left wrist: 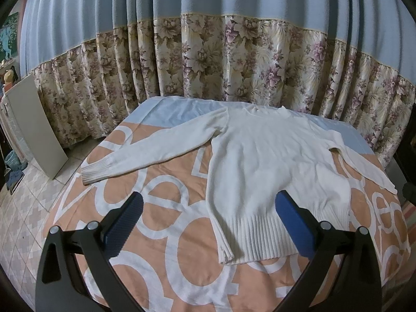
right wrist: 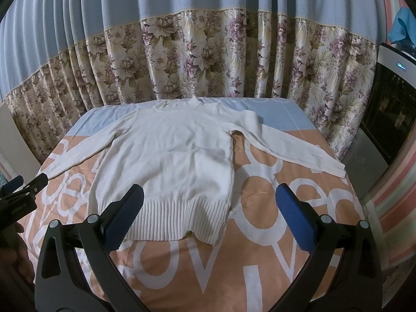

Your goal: Fold small clothes

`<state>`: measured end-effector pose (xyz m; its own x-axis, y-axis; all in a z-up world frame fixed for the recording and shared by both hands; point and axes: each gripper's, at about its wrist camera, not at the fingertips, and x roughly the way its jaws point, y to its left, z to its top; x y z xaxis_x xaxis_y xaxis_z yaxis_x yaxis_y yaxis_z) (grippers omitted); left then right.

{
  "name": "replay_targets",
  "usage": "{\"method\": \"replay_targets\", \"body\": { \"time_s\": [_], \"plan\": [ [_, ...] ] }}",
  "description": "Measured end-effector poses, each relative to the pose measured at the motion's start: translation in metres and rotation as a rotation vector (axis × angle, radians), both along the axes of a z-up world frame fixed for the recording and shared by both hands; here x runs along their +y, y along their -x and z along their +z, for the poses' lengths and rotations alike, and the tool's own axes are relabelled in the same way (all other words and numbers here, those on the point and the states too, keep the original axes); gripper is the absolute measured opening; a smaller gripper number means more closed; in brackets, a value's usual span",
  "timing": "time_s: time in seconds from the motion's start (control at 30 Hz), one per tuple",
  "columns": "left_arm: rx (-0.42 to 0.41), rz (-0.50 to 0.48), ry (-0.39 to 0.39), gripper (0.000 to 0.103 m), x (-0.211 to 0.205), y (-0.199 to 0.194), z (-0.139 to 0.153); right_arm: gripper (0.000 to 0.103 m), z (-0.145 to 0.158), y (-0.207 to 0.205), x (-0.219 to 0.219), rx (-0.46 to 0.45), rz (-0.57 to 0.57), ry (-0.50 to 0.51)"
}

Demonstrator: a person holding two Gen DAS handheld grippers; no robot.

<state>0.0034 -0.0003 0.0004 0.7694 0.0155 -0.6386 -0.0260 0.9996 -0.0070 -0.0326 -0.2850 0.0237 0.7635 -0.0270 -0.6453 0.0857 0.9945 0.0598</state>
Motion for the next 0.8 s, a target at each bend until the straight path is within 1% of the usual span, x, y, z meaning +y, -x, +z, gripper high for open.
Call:
{"method": "replay_targets", "body": {
  "time_s": [0.53, 0.8],
  "plan": [
    [0.006, -0.007, 0.004, 0.102, -0.006, -0.003, 0.001, 0.1, 0.0, -0.003, -0.005, -0.001, -0.003, 0.003],
    [0.01, -0.032, -0.007, 0.102, -0.031, -0.013, 0.003, 0.1, -0.008, -0.013, -0.034, -0.007, -0.027, -0.001]
  ]
}}
